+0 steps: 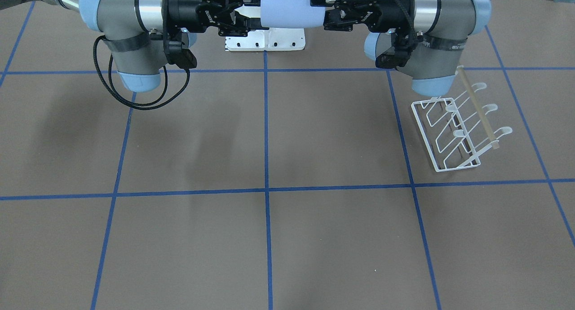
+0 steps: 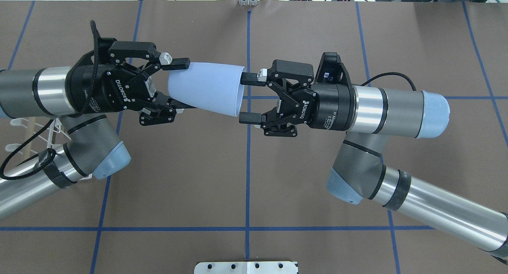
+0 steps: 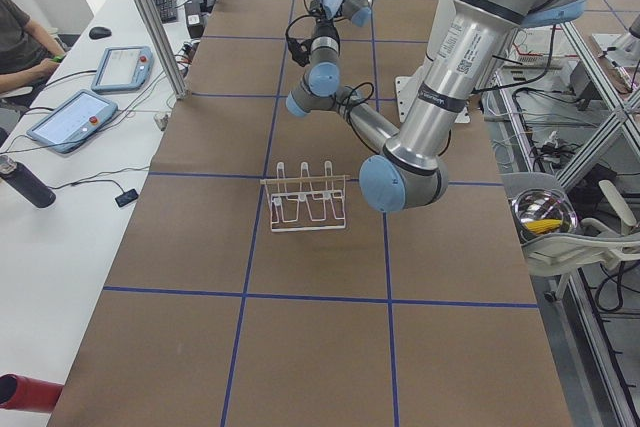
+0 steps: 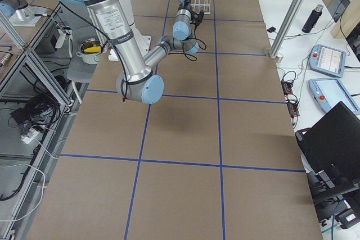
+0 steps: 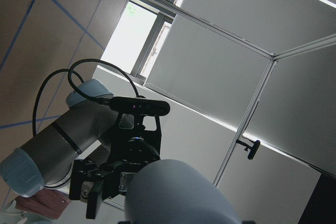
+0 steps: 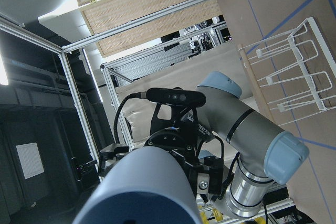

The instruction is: Hang cup on cup holder

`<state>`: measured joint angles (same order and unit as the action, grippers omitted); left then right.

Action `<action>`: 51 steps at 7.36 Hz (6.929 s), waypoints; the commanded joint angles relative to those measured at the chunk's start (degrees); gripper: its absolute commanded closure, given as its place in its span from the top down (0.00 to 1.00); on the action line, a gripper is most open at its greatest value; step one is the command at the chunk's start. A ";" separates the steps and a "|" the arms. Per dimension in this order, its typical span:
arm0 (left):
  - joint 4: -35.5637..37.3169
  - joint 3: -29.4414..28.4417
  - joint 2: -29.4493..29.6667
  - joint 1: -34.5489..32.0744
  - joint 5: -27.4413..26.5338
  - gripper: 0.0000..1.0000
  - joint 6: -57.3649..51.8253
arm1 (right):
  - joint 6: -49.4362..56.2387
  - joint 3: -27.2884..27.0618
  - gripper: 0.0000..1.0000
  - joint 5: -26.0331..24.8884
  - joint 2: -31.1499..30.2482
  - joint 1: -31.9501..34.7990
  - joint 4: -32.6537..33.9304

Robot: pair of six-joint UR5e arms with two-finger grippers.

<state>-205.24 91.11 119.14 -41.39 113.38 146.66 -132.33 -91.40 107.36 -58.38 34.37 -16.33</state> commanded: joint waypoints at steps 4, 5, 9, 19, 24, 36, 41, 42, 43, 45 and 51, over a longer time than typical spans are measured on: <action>21.30 3.36 -1.01 -13.67 4.78 0.00 -20.00 | 24.85 0.08 1.00 0.83 -6.74 8.85 9.77; 30.51 5.54 -1.01 -16.67 8.58 0.00 -29.67 | 35.45 -0.10 1.00 2.40 -6.93 10.52 17.66; 69.51 14.77 -5.93 -25.03 11.06 0.00 -62.56 | 65.71 -0.01 1.00 11.88 -12.36 24.91 45.10; 138.45 16.57 -5.76 -26.37 15.81 0.00 -110.27 | 131.26 -6.85 1.00 26.23 -17.56 44.82 117.10; 138.18 14.44 -4.62 -23.92 16.44 0.00 -109.49 | 131.36 -7.22 1.00 26.14 -17.82 44.82 117.32; 131.15 8.73 -6.11 -20.40 17.32 0.00 -109.75 | 130.40 -9.33 1.00 26.58 -17.21 44.73 117.49; 130.80 8.73 -6.90 -20.13 16.88 0.98 -110.45 | 130.40 -9.24 1.00 26.58 -17.12 44.38 117.49; 130.10 9.17 -6.99 -20.13 16.88 0.98 -110.28 | 130.40 -9.32 1.00 26.58 -17.04 44.38 117.49; 130.09 9.78 -6.99 -20.13 16.88 0.98 -110.27 | 130.40 -9.24 1.00 26.58 -16.95 44.38 117.49; 130.44 13.19 -6.82 -21.44 16.88 0.98 -110.19 | 130.40 -9.24 1.00 26.58 -16.77 44.47 117.49; 129.57 7.27 -11.99 -42.16 17.58 0.98 -145.30 | 132.24 -8.71 1.00 24.83 -16.24 49.21 120.57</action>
<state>-75.14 102.35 108.29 -79.30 130.78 8.02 -0.61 -100.19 132.46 -74.56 82.42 103.24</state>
